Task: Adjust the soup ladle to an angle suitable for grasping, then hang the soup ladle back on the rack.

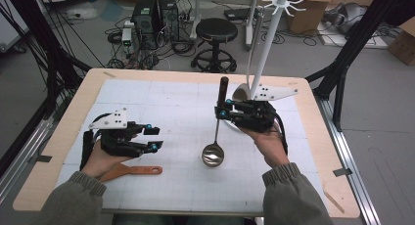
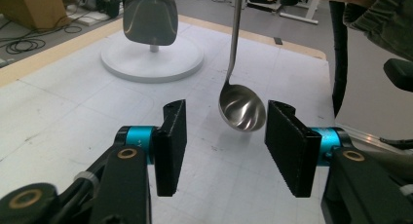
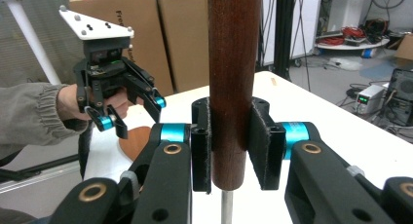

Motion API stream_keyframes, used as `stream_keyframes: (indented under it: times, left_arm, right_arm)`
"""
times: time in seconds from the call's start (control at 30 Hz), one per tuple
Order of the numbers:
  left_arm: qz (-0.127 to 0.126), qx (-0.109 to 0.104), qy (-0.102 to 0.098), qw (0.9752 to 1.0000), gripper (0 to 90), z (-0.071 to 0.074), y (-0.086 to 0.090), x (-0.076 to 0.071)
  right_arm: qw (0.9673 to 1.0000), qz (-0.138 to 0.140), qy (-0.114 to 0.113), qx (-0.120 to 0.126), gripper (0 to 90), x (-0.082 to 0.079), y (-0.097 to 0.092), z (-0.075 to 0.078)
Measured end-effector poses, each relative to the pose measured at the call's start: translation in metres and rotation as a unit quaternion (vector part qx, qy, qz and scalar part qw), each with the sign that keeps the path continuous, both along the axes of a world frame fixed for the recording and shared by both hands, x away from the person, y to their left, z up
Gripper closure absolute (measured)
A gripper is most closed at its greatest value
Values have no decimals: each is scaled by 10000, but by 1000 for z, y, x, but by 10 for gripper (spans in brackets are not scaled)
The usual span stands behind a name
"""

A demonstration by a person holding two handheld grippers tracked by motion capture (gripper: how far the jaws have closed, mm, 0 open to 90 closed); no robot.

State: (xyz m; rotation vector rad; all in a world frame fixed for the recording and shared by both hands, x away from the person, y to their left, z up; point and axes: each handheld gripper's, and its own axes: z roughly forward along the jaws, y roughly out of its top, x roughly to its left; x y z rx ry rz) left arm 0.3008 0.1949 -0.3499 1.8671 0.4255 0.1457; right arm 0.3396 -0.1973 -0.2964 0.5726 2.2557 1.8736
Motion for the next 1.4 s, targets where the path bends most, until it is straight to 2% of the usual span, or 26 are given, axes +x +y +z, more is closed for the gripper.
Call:
stream_keyframes:
  times: [0.13, 0.37, 0.7, 1.13, 1.4]
  left_arm:
    - [108, 33, 36, 9999, 443, -3, 7, -2]
    - [280, -46, 45, 9996, 374, -5, 19, -7]
    - [653, -19, 117, 9978, 203, -11, 32, -11]
    - [784, 14, 92, 9969, 169, -14, 36, -12]
    - [804, -14, 75, 9967, 168, -15, 38, -13]
  right_arm:
    - [10000, -58, -1, -43, 735, 1, -5, 2]
    - [9999, -146, -22, -55, 735, 3, -11, 7]
    - [9997, -230, -37, -118, 735, 7, -19, 14]
    - [9994, -315, 45, -154, 735, 13, -28, 16]
    - [9990, -364, -10, -244, 735, 21, -30, 27]
